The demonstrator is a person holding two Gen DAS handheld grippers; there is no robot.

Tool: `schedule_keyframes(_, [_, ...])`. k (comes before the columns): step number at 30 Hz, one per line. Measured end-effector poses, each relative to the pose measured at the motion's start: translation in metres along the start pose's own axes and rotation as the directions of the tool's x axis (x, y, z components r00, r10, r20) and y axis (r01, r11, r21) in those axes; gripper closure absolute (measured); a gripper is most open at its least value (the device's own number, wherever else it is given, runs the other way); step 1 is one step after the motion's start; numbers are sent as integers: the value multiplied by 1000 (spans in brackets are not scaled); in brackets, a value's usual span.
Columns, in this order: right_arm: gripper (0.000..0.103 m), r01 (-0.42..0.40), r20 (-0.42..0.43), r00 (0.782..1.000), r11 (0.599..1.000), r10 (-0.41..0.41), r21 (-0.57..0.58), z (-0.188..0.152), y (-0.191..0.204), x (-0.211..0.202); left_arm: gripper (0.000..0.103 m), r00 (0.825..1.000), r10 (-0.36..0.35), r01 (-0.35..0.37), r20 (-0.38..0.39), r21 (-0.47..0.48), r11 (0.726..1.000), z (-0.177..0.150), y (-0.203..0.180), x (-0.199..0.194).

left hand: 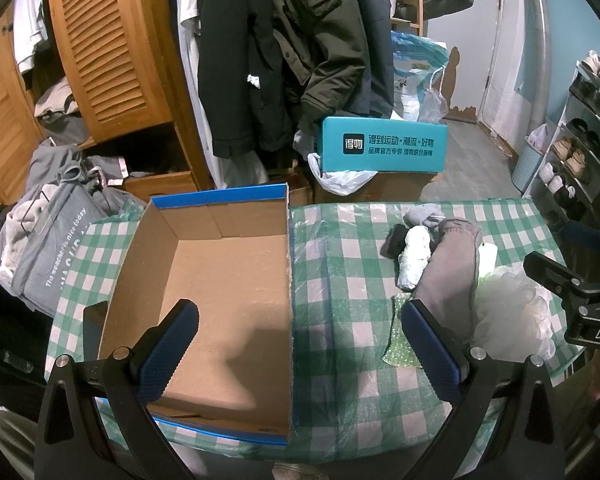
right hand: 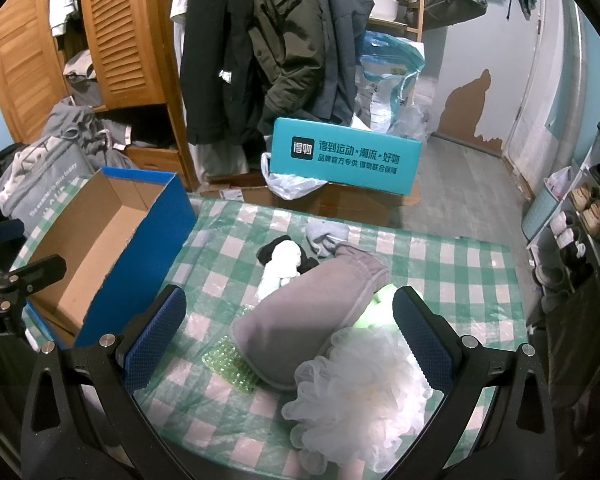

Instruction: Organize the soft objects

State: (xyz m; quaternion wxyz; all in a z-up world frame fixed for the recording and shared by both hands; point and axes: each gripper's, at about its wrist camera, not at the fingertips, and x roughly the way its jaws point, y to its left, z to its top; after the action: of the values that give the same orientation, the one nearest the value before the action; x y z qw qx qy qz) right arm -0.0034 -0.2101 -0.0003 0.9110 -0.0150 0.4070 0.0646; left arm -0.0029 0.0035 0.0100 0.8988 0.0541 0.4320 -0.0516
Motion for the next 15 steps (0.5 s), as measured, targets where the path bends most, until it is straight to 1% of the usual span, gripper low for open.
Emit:
schedule_keyframes(11, [1,3,-3,1000,1000,-3,-1,-1,2,1,1,1000,5,-5,-2,3,1000,-1,3,0])
schedule_keyframes(15, [1,13,-10,1000,1000,-13,1,0,-9,-3,1,1000,-9,9,-19,5,1000,-1,0,6])
